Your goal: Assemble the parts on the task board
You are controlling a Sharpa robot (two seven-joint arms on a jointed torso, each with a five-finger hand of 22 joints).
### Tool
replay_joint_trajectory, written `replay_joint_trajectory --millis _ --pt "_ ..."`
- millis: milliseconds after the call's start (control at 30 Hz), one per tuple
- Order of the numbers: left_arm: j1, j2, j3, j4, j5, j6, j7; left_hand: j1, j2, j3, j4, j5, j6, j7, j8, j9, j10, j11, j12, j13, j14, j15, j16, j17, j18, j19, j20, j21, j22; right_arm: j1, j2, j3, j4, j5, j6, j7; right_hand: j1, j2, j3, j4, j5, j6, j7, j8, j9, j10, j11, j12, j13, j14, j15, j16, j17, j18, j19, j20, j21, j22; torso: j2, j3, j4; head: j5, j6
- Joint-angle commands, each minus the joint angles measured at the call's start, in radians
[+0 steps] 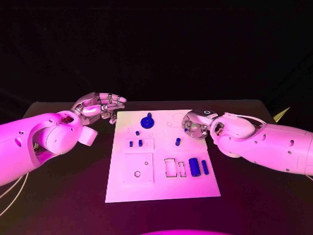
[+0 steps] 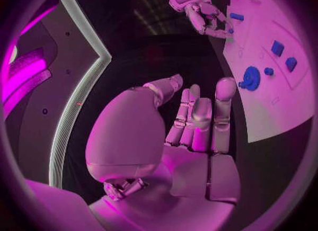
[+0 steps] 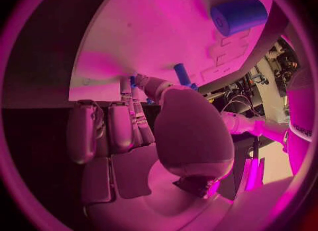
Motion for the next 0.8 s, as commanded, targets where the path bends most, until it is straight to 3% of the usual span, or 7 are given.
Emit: replay_joint_trajectory --millis 33,467,800 --pt "0.0 -0.001 0.001 0.004 0.003 0.015 0.007 -0.002 -0.003 -0.005 -0.001 0.003 -0.01 0.002 0.004 0.0 -0.008 -0.001 -0.004 -0.002 -0.008 0.002 -0.001 -0.001 0.003 -0.005 0.0 -0.003 0.0 -0.011 0.005 -0.005 -0.007 -0.01 0.03 0.002 0.004 0.019 0.011 0.0 0.002 0.012 -0.002 0.009 0.006 0.015 -0.002 -0.002 -0.004 0.046 0.005 0.006 0.0 -0.014 0.01 0.009 0.008 0.011 0.0 0.0 -0.0002 0.002 -0.002" --pt "0.0 -0.002 0.001 0.006 -0.002 0.015 0.005 -0.001 -0.002 -0.005 -0.001 0.004 -0.016 0.004 0.005 0.0 -0.011 0.0 -0.004 -0.003 -0.008 0.003 0.0 0.0 0.003 -0.005 0.001 -0.002 0.001 -0.016 0.011 -0.005 -0.005 -0.026 0.04 -0.009 0.021 0.065 0.028 -0.032 -0.01 0.052 -0.018 0.046 0.045 0.07 -0.02 0.005 0.003 0.044 -0.01 0.022 -0.001 -0.016 0.009 -0.002 0.023 0.028 0.0 0.0002 -0.0017 0.001 -0.005" --pt "0.0 -0.003 0.001 0.005 -0.004 0.013 0.004 -0.002 -0.003 -0.006 -0.001 0.003 -0.026 0.007 0.006 -0.001 -0.017 0.003 -0.004 -0.005 -0.01 0.006 0.001 -0.001 0.003 -0.007 0.004 -0.004 -0.001 -0.018 0.011 -0.005 0.005 -0.084 0.001 -0.066 0.027 0.066 0.037 -0.053 -0.012 0.066 -0.024 0.061 0.062 0.095 -0.028 0.003 0.007 0.042 -0.016 0.023 -0.006 -0.016 0.009 -0.008 0.025 0.033 -0.001 -0.0005 -0.0011 0.001 -0.01"
